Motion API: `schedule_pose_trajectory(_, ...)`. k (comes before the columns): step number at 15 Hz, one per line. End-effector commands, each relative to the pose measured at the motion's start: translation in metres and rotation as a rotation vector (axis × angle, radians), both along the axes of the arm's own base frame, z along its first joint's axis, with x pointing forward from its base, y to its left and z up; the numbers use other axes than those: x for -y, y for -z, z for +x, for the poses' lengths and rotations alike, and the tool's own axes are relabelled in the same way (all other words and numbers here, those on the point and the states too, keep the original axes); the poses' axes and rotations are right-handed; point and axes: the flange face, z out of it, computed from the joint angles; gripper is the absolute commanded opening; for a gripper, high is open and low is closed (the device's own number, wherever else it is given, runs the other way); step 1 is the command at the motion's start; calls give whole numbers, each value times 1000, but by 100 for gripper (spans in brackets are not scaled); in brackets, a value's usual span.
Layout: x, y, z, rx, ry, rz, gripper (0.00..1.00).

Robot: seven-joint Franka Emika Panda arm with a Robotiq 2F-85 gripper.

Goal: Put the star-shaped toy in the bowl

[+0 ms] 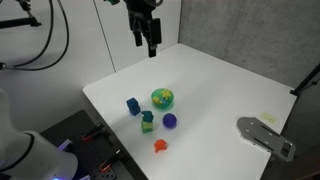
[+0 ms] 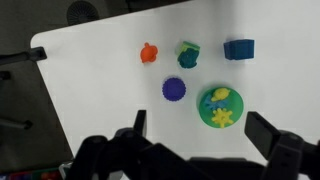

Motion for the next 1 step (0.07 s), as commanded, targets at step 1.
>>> schedule_pose_trajectory(1, 0, 0, 0, -2, 0, 0, 100)
